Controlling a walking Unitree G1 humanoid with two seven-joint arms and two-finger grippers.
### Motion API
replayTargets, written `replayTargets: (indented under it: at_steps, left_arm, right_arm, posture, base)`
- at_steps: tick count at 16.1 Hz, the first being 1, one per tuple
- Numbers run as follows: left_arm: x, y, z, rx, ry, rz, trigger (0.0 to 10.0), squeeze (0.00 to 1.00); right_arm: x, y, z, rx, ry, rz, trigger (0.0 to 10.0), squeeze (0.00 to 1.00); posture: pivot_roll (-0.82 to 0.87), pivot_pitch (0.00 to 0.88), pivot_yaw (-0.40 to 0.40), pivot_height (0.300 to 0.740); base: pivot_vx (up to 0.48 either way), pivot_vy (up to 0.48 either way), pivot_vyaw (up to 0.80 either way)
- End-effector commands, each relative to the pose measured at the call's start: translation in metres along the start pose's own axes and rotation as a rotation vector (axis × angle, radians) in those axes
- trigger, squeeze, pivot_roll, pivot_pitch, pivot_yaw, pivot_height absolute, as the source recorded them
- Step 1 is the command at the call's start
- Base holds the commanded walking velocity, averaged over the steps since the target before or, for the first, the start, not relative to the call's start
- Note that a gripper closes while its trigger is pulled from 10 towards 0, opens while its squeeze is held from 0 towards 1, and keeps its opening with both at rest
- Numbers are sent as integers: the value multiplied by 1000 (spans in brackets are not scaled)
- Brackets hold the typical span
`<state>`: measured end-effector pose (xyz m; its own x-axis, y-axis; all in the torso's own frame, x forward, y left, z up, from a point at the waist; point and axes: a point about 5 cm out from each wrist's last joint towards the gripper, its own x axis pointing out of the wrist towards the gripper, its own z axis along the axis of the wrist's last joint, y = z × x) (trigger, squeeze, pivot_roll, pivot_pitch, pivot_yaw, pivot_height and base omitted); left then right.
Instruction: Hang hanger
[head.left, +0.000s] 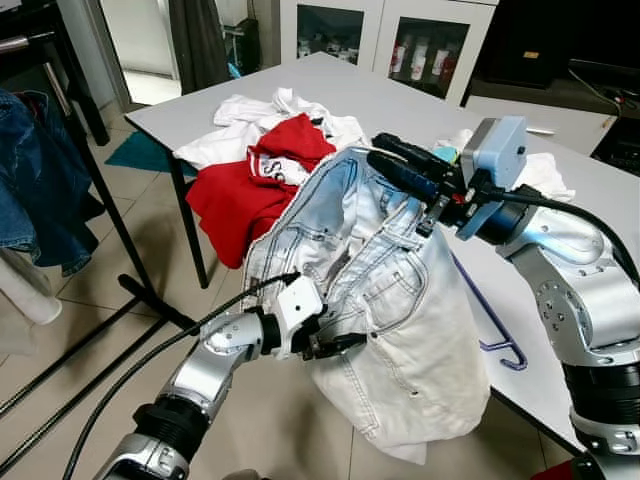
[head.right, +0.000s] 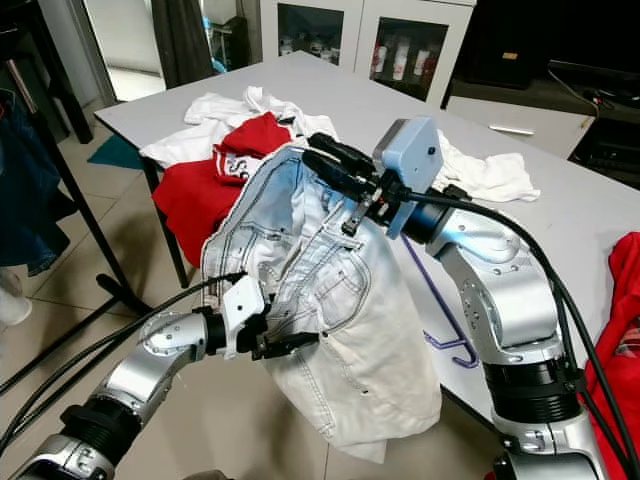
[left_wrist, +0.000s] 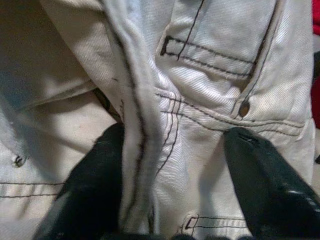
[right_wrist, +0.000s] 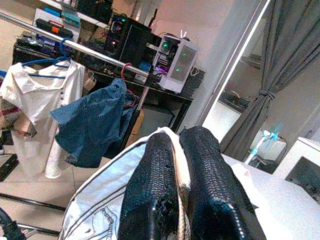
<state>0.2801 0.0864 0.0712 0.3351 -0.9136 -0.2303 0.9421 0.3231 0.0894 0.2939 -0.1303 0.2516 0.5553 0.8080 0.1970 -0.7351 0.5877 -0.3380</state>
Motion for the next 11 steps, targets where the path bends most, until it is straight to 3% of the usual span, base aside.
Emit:
replayTargets:
  at_steps: [1,2,5,11]
  left_arm:
    - [0,1,8,18,-42,-2,0,0]
    - [0,1,9,19,-48,-5,0,0]
    - [-2,-2,11,22,-74,-32,0,0]
    - [-2,1,13,26,-90,4,0,0]
  right_arm:
    - [-1,-5,9,-24,-34,-37,8941,0]
    - [-2,-7,8,-19,-34,-48,10000,0]
    - [-4,-14,7,19,-45,-109,10000,0]
    - [-4,-14,-1,33,-17,-135,10000,0]
  posture:
    - [-14,0,-31,740]
    - [-14,0,-31,740]
    - [-15,0,-26,740]
    - [-13,0,-24,740]
  base:
    - [0,0,0]
    - [0,0,0]
    - [0,0,0]
    - [0,0,0]
